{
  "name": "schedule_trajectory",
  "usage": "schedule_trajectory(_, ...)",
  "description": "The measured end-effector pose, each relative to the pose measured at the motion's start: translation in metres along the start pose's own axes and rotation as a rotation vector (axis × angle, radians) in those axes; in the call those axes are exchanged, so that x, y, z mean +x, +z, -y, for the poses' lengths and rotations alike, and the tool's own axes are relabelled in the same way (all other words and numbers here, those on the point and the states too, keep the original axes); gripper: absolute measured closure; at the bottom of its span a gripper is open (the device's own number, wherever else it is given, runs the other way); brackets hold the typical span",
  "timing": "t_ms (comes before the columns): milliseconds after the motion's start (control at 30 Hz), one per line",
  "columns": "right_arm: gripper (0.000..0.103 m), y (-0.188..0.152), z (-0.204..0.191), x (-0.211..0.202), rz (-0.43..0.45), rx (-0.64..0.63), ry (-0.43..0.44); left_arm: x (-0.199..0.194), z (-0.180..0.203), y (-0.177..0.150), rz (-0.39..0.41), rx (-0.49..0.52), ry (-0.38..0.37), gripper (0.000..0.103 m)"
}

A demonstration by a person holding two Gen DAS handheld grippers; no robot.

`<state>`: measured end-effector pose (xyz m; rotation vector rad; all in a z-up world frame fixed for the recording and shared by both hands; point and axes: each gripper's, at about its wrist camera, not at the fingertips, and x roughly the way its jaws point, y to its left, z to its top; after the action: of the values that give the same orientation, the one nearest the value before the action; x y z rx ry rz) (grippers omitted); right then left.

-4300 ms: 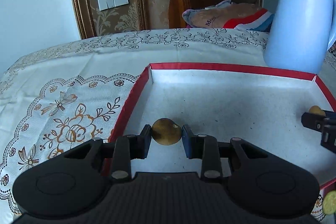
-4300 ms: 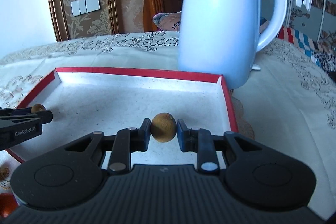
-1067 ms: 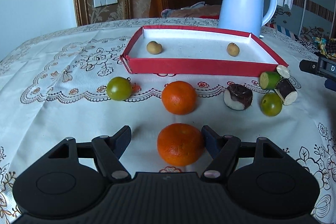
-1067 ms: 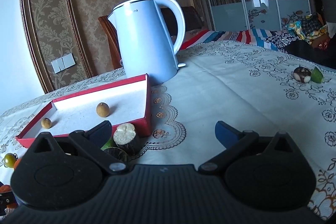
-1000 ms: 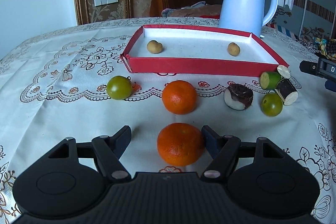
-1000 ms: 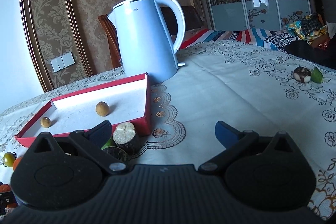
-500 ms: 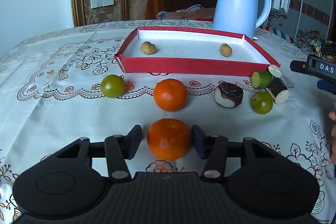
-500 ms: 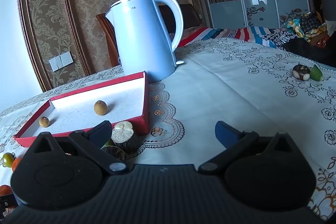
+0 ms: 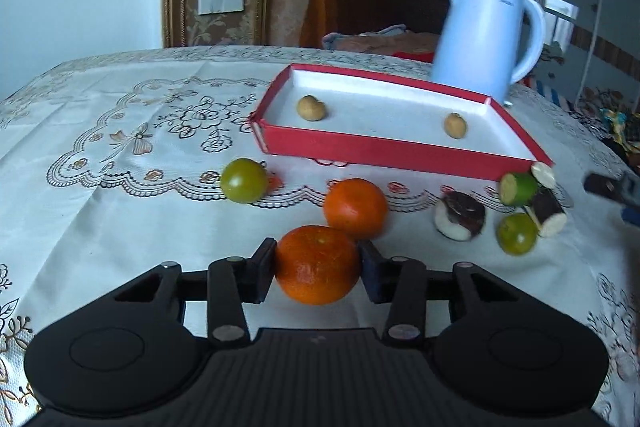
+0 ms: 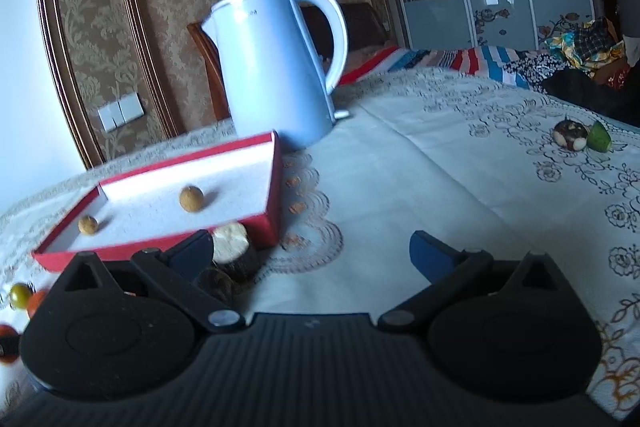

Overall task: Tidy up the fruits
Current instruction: 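Grasp a tangerine with the left tool while the right tool approaches a dark cylindrical chunk, then grasp the dark cylindrical chunk with the right tool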

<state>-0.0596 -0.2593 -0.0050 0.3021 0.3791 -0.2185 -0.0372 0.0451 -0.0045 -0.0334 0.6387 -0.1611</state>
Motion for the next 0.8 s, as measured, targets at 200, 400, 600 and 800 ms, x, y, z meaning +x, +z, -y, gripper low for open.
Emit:
schedule_trajectory(200, 0.0, -0.006, -0.007, -0.006, -0.027, -0.077, 0.002, 0.006, -0.004, 0.001, -0.016, -0.02, 0.005, 0.06)
schedule_trajectory(400, 0.001, -0.009, -0.018, -0.007, -0.043, -0.127, 0.022, 0.011, -0.005, 0.001, -0.023, -0.025, 0.009, 0.06)
schedule_trajectory(600, 0.018, -0.011, -0.033, 0.001, -0.098, -0.156, 0.072, 0.012, -0.004, 0.001, -0.022, -0.023, 0.011, 0.06)
schedule_trajectory(800, 0.028, -0.009, -0.048, 0.014, -0.129, -0.172, 0.092, 0.012, -0.003, 0.001, -0.018, -0.013, 0.016, 0.06)
